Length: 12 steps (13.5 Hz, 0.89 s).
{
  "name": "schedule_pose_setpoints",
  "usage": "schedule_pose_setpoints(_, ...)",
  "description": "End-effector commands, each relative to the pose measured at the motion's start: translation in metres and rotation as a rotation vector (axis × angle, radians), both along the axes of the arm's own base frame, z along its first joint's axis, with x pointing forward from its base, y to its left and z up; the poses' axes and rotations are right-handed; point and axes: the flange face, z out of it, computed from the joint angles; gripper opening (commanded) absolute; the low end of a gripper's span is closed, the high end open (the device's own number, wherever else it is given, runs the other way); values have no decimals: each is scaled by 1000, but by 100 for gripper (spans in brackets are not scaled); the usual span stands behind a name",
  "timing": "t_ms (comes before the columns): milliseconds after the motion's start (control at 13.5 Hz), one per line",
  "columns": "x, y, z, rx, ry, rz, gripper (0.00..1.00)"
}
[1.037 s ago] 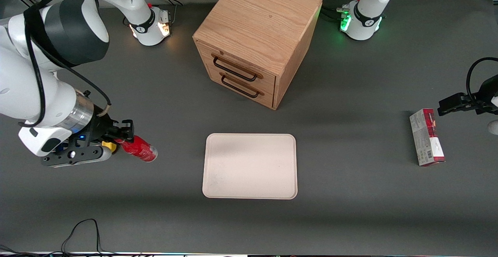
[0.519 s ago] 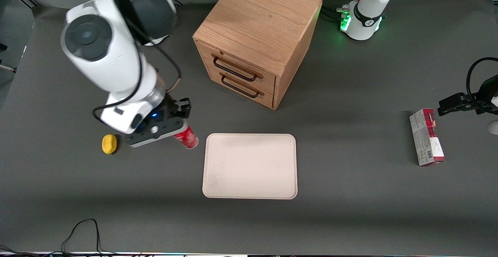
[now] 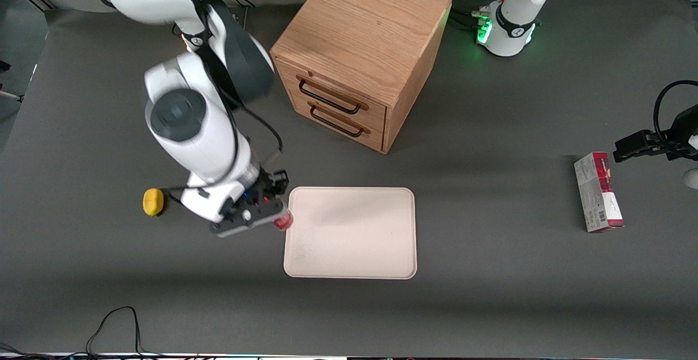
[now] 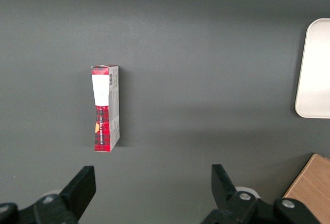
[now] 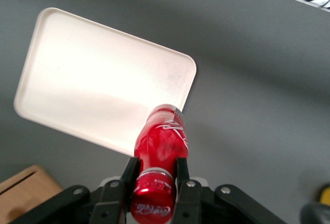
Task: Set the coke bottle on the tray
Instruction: 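Lift the bottle and carry it over the cream tray, then lower the bottle onto the tray corner and open the right gripper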
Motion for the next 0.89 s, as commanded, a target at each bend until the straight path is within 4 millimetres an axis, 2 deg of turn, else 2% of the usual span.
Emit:
schedule_pose_setpoints(0,19,5,-47,-5,-24,0,24)
schedule_pose_setpoints(148,30,11,-84,5,-45,4,24)
schedule_pose_setpoints(370,36,13,-117,6,-50,5,24)
schedule_pose_setpoints(593,37,14,-133,1,-41,6,27)
schedule_pose_setpoints(667,37,13,-137,-3,-34,6,31)
schedule_pose_setpoints(815,36,13,-141,-5,-30,7,34)
